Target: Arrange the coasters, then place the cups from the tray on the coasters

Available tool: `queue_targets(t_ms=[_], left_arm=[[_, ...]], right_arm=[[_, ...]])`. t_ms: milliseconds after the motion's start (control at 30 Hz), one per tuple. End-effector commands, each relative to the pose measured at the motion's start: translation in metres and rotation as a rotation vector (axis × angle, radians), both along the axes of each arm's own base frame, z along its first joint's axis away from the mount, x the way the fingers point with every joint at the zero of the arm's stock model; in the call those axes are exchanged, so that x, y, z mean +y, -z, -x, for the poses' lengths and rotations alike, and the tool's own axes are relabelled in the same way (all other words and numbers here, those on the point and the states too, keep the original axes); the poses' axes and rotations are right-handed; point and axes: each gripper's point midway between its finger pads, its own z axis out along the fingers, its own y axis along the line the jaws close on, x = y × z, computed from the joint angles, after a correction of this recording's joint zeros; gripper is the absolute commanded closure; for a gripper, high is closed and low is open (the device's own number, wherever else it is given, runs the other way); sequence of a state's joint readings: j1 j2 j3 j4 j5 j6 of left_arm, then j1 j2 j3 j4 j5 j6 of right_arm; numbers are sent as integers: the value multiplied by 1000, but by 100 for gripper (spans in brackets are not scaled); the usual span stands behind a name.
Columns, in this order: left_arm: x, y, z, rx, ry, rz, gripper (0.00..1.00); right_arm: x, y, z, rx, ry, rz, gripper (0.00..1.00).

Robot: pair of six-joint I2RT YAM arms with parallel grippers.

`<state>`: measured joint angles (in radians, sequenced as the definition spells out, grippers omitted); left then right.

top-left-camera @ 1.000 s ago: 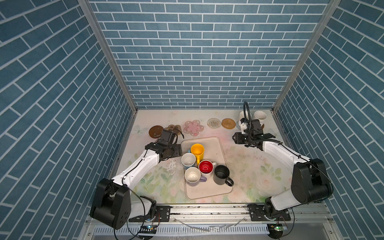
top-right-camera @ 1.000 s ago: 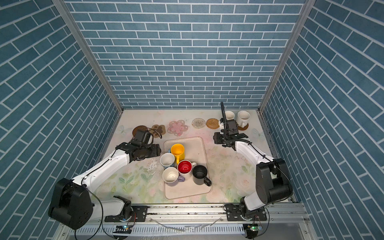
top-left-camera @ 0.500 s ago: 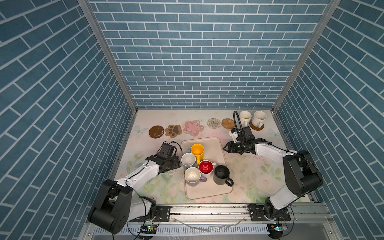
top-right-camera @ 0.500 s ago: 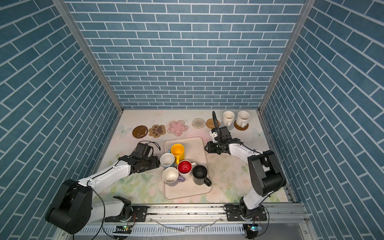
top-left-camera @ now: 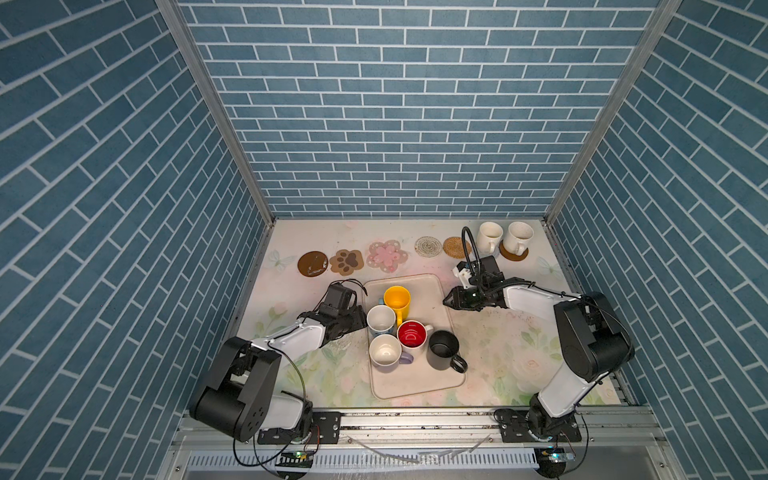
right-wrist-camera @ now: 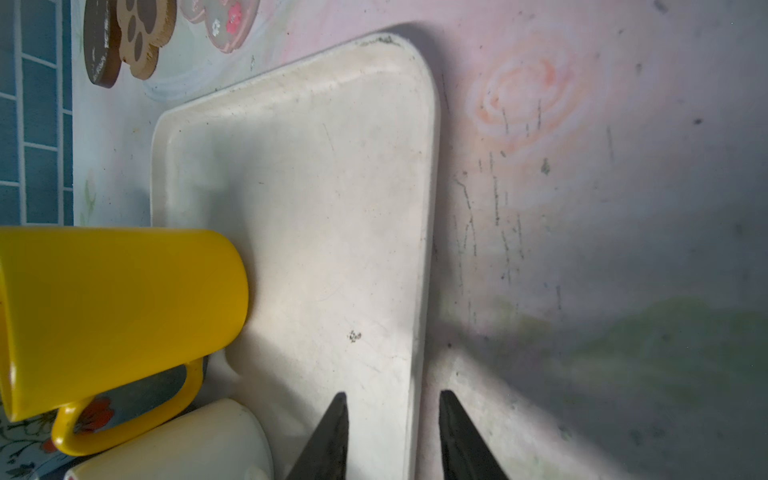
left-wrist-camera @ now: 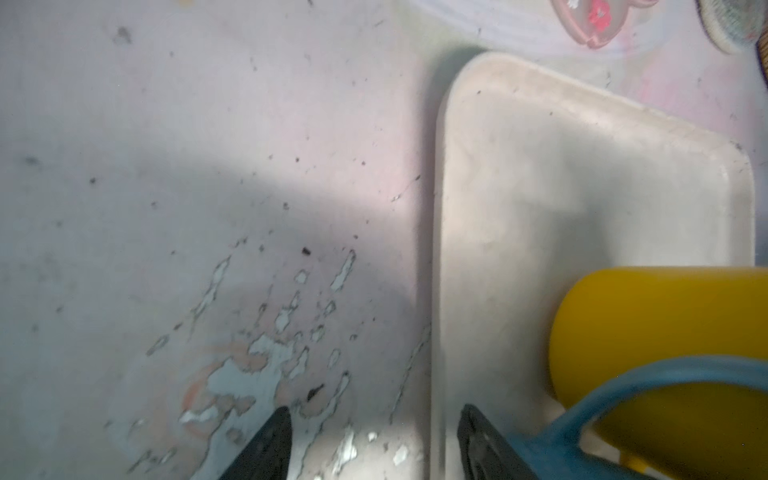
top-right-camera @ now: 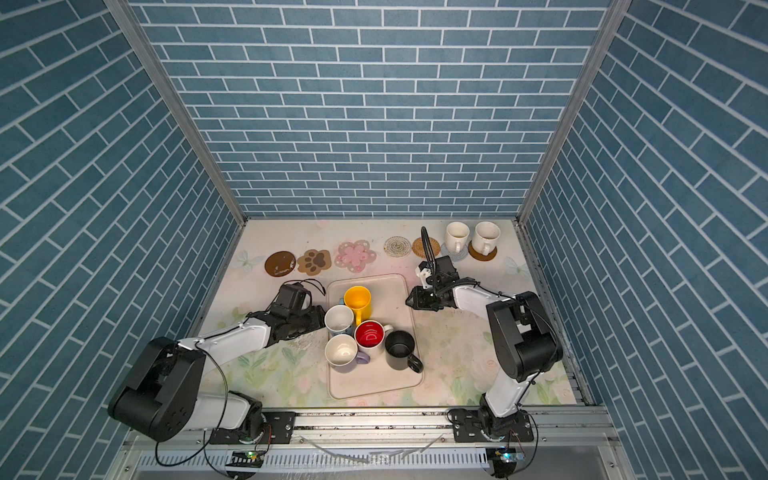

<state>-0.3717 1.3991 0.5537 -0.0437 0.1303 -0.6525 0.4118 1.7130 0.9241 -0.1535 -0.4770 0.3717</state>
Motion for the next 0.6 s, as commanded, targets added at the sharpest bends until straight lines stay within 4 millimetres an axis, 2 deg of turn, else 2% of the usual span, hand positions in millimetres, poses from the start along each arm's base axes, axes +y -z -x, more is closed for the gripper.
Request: queue_targets(t_ms=[0, 167, 433, 567], left_arm=[[-1, 21, 12, 88, -1, 2, 34], [0, 22, 9, 90, -3, -17, 36], [-3, 35, 5, 115, -8, -13, 54], [-4, 40, 1, 127, -10, -18, 58]], right_arm=[[6, 5, 4, 38, 3, -29, 63], [8, 9, 4, 53, -4, -37, 67], [12, 9, 3, 58, -12, -46, 74], [13, 9, 3, 56, -15, -47, 76]])
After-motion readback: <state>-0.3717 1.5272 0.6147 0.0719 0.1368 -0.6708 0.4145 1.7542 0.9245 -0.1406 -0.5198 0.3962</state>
